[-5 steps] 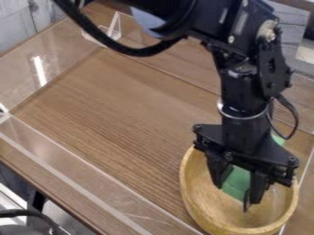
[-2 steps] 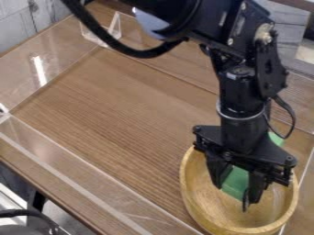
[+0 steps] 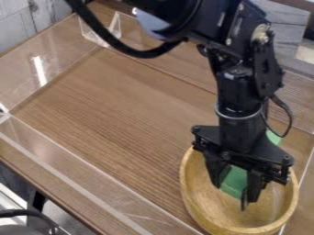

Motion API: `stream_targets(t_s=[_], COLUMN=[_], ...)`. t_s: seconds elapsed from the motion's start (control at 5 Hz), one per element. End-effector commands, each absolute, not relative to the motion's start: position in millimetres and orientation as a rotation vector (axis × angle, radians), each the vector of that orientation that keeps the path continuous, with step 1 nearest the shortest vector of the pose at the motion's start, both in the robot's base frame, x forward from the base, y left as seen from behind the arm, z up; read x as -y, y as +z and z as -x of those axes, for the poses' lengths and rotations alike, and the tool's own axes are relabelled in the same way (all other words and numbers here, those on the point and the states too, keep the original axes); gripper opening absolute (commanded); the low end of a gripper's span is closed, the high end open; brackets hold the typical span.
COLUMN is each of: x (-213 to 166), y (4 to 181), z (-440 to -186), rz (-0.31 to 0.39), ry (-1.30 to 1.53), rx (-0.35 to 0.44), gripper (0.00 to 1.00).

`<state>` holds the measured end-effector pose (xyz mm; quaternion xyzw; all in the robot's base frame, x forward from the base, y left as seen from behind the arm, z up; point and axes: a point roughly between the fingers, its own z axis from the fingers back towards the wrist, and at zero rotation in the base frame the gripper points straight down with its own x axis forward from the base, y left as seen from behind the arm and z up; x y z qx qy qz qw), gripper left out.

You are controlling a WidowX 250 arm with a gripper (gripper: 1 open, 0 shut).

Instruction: Put the green block in the brown bowl

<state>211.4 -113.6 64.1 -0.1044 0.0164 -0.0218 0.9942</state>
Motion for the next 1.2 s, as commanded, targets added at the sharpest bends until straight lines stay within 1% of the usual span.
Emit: stream_targets(t_s=[0.0,1.0], x=[114.9,113.5], y=[75.5,71.5], z=[-224.1,-231.2], rz=[0.231,0.246], ry=[-0.039,-0.043], rx=[0.014,0.007], gripper=[0.0,0.0])
